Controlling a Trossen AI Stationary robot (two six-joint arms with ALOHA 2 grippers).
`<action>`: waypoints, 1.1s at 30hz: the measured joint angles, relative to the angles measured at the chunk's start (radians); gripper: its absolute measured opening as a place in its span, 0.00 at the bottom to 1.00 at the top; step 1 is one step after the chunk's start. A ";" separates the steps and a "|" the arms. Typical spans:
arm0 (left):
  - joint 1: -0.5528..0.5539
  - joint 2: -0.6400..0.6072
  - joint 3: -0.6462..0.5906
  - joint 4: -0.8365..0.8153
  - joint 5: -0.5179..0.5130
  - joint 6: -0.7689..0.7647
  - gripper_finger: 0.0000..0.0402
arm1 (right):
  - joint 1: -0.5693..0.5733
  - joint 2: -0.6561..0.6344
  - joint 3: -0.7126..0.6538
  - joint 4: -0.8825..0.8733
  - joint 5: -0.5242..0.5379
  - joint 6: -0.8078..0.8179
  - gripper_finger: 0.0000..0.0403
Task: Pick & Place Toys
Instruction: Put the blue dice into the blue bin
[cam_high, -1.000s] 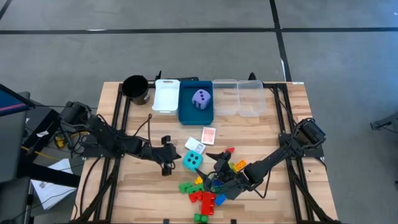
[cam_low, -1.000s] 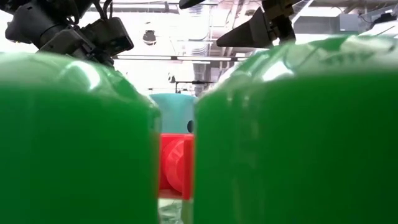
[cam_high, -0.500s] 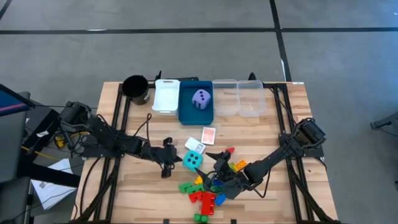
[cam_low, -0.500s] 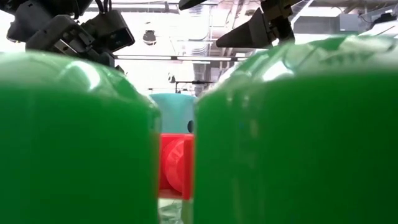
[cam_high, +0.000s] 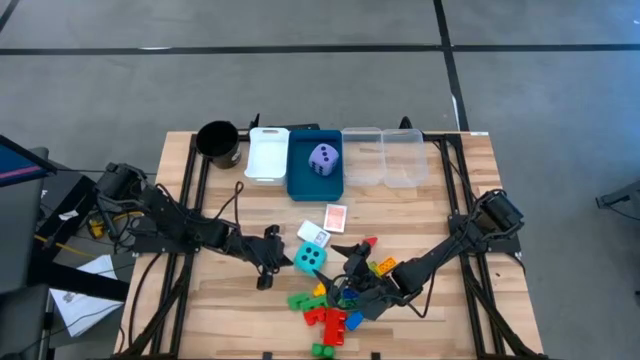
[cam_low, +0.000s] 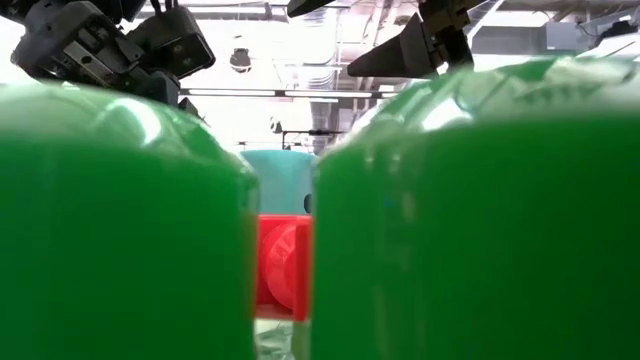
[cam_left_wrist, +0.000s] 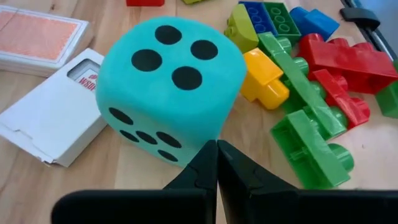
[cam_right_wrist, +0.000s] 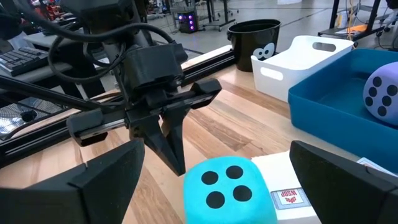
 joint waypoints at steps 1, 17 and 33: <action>0.000 0.000 0.000 -0.005 -0.002 0.000 0.00 | 0.000 0.000 0.000 0.000 0.000 0.000 0.98; 0.019 0.000 0.000 -0.018 -0.145 -0.003 0.00 | 0.000 0.000 0.000 -0.003 0.000 0.000 0.98; 0.017 0.000 0.000 0.025 0.021 -0.004 0.00 | 0.000 0.000 0.000 -0.003 0.000 0.000 0.98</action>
